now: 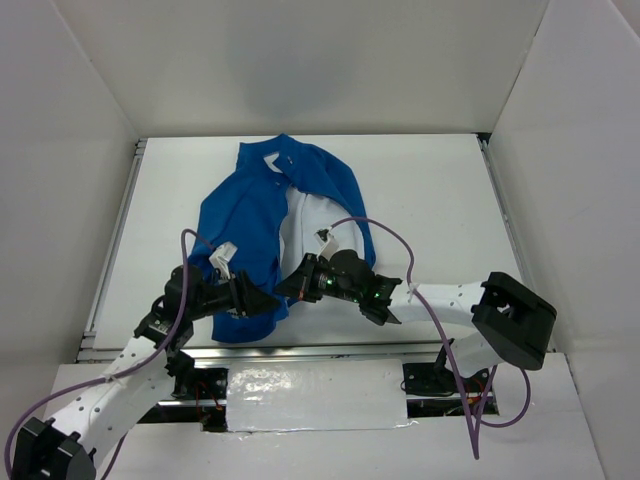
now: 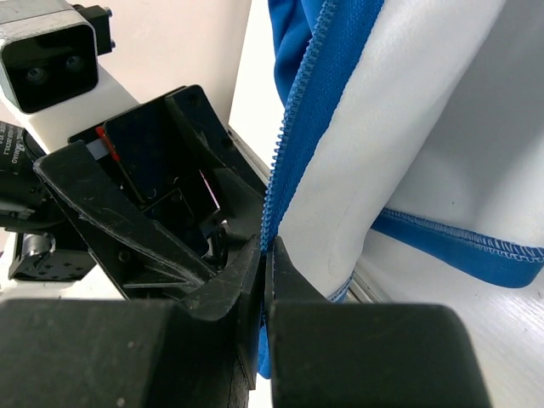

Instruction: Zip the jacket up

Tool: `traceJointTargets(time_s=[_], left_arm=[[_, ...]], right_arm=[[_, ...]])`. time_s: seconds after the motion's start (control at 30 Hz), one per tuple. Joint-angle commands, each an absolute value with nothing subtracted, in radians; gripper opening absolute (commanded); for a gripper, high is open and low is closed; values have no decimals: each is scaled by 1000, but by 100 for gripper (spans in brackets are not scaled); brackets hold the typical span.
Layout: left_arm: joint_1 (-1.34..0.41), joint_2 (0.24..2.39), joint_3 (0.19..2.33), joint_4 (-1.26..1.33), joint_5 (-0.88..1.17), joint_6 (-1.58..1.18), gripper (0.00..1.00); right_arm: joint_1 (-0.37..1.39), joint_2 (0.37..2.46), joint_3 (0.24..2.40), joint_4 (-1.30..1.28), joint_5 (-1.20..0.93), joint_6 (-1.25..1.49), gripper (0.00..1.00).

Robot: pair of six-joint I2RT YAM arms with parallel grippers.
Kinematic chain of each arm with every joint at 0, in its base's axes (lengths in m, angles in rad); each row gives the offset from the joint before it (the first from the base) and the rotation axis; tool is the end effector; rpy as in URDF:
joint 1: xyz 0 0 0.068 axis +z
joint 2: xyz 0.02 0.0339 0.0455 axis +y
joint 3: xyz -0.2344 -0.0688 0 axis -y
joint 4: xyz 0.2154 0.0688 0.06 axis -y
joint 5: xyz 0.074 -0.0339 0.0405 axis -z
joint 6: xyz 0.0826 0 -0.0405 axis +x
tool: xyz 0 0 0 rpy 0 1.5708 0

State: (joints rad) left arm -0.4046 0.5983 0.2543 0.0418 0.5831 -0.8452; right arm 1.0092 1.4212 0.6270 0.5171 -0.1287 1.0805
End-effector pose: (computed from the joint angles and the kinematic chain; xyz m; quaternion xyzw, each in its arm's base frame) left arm 0.1529 -0.1150 0.1868 -0.0024 0.7901 -0.5198 0.3249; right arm 0.1661 0.2839 0.1910 -0.0103 0.7972 0.5459 0.2576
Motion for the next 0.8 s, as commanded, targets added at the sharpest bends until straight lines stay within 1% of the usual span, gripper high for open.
traceJointTargets(time_s=[0.0,0.1,0.17,0.27,0.33,0.37,0.4,0.43,0.5,0.67,0.7,0.73,0.77], left_arm=[[-410,583,249,118,611,-847,62],[-410,587,249,141,620,-851,56],[-410,597,241,173,627,-857,55],[-410,617,223,231,644,-879,57],[-410,635,218,251,658,-888,54],[-410,641,215,256,661,-887,48],[-410,646,218,255,661,-884,38],[-410,644,218,250,661,-879,35],[-410,643,224,227,657,-871,24],[-411,617,239,187,643,-856,6],[-410,615,239,187,644,-854,3],[-410,617,241,189,646,-853,1],[-410,618,241,190,649,-854,0]], right_arm=[[1009,1381,647,600,-149,1081,0],[1008,1388,647,604,-160,1088,0],[1006,1394,644,617,-167,1097,0],[1006,1401,641,624,-172,1104,0],[1005,1401,643,624,-164,1106,0],[1005,1401,643,623,-163,1104,0],[1006,1402,647,617,-163,1104,0],[1006,1402,649,615,-163,1103,0],[1003,1404,652,606,-161,1101,0],[991,1405,646,598,-161,1098,1],[988,1405,646,603,-166,1095,4],[983,1405,643,604,-169,1094,14],[980,1402,641,601,-176,1092,20]])
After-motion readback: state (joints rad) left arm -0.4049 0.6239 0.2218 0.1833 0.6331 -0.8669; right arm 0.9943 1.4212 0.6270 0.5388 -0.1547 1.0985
